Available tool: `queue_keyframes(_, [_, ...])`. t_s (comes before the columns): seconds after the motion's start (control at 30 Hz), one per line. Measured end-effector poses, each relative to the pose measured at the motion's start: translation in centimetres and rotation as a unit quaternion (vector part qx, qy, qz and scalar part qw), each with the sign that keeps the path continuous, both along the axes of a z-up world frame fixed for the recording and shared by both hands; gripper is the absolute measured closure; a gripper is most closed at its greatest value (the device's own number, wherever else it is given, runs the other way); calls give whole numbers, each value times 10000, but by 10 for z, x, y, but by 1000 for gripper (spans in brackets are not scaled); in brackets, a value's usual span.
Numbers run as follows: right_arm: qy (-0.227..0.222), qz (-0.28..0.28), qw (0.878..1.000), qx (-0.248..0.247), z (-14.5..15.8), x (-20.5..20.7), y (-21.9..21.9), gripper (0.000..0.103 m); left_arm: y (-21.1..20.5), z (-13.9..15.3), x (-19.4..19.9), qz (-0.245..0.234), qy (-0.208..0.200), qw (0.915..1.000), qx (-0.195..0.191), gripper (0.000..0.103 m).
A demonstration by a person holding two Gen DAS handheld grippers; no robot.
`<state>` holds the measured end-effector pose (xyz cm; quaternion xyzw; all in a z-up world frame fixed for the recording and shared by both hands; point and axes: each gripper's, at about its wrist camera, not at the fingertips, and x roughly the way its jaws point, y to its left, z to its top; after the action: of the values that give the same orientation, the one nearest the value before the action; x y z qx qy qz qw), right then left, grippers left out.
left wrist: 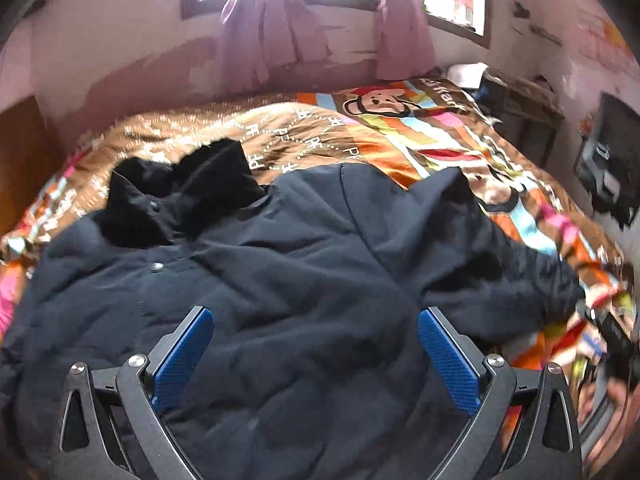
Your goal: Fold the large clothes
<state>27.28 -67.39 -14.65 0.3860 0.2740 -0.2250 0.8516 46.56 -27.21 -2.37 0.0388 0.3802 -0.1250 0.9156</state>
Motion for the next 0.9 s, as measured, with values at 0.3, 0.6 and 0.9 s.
queue_keyframes(0.3, [-775, -110, 9857, 1494, -48, 32, -23, 25, -32, -54, 44, 117, 529, 9984, 158, 0])
queue_keyframes(0.6, [-1299, -560, 9772, 1582, -61, 47, -29, 88, -23, -58, 46, -13, 776, 9970, 35, 0])
queue_keyframes(0.9, [-1735, -76, 9816, -793, 45, 62, 25, 100, 32, -11, 17, -64, 674, 9977, -70, 1])
